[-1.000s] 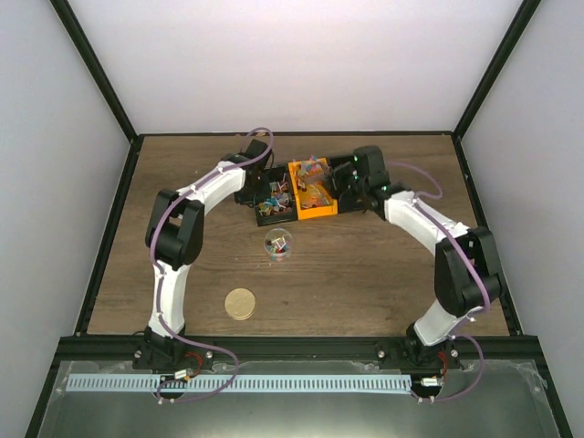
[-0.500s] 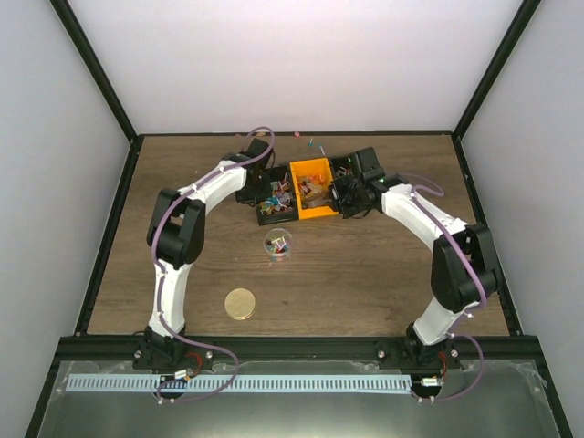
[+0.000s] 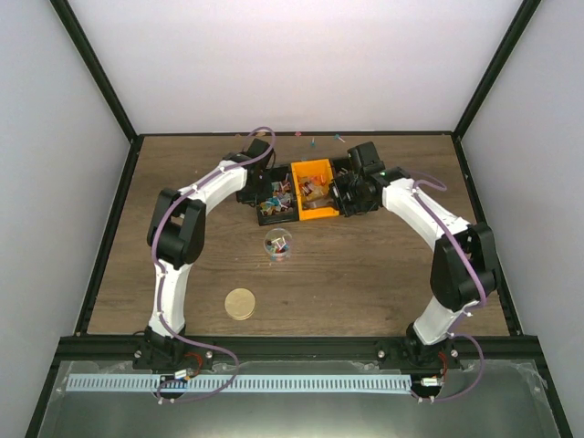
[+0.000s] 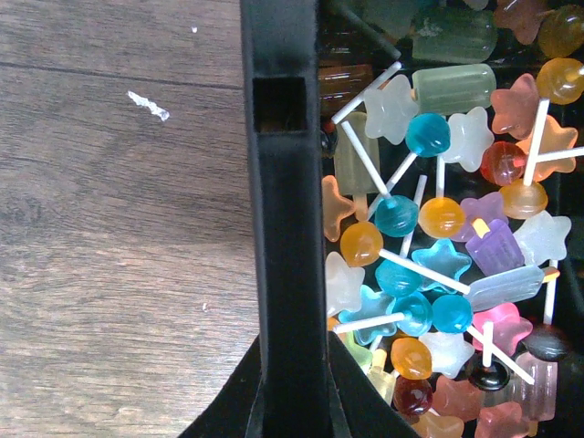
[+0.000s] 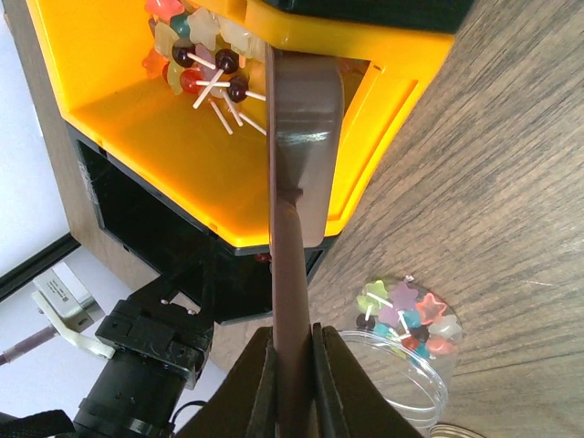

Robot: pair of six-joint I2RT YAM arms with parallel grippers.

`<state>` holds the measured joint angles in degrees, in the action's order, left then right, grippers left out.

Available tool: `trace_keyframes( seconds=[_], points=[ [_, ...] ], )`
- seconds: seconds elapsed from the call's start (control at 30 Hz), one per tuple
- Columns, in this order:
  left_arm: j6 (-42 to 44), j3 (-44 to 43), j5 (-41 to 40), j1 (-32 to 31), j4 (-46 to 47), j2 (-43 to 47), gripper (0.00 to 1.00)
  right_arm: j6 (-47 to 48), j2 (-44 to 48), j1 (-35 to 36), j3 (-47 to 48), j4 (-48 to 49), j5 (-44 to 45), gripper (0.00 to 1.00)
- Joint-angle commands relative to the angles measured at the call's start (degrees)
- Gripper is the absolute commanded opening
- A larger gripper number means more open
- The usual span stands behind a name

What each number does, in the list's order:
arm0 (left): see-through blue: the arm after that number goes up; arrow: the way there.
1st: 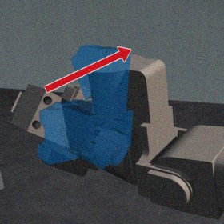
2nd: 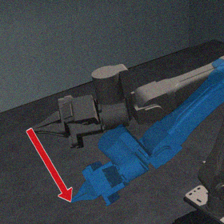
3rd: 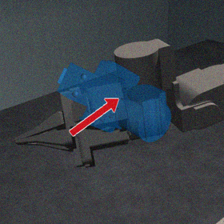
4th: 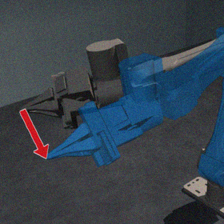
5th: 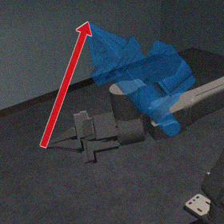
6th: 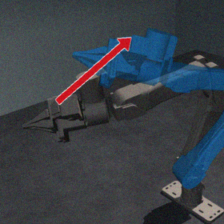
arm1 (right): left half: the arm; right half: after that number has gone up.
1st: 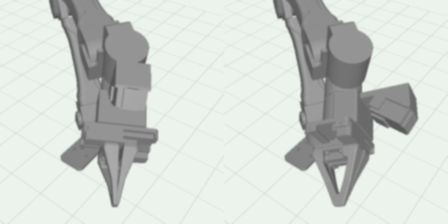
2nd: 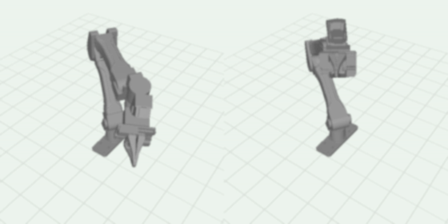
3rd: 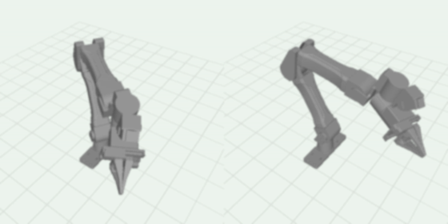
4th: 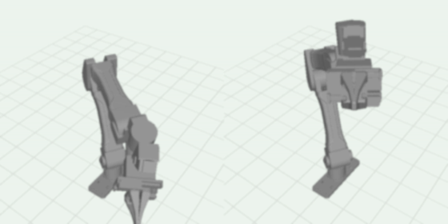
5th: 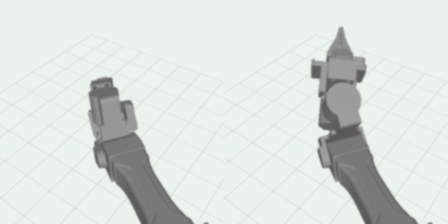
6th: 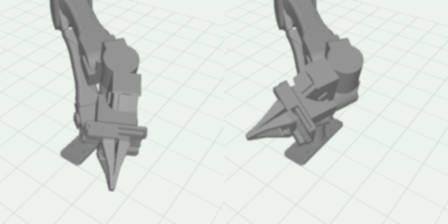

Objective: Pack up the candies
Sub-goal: Scoop the fake candies from the storage box.

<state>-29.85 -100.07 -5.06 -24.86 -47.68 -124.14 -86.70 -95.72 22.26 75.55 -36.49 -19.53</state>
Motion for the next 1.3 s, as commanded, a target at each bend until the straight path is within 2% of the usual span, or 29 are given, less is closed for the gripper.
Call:
trace_keyframes(
  seconds=[0.0,0.2,0.53,0.67,0.8,0.87,0.93,1.1,1.27],
  points=[
    [-0.40,-0.03,0.52,-0.36,-0.40,-1.72,0.04,0.18,1.43,0.16,0.83,-10.16,0.93,0.01],
    [-0.60,-0.03,1.14,-0.36,-0.26,-1.99,0.04,0.72,-0.91,0.07,1.13,-11.03,0.82,0.01],
    [-0.15,-0.17,3.15,-0.36,-0.26,-2.75,0.04,2.65,-16.15,-0.10,7.15,-10.16,0.62,0.01],
    [-0.07,-0.55,3.75,-0.36,-0.32,-2.82,0.04,3.04,-18.50,-0.06,4.16,-2.30,-1.30,0.01],
    [-0.19,-0.45,4.42,-0.36,-0.31,-2.49,0.04,2.99,-16.01,-0.29,-5.98,13.52,-3.88,0.01],
    [-0.23,-0.35,4.53,-0.36,-0.32,-2.30,0.04,1.96,-14.81,-0.37,-9.54,17.08,-4.67,0.01],
    [-0.44,-0.32,3.87,-0.36,-0.54,-1.98,0.04,1.87,-14.54,-0.42,-8.01,11.29,-4.48,0.01],
    [-2.52,-0.62,1.16,-0.31,-1.59,-2.17,0.04,3.99,-12.84,-0.10,3.62,-5.51,-2.01,0.01],
    [-4.33,-0.71,0.39,-0.35,-1.62,-2.62,0.04,2.01,-8.89,0.77,5.17,-10.73,-1.47,0.01]
  ],
)
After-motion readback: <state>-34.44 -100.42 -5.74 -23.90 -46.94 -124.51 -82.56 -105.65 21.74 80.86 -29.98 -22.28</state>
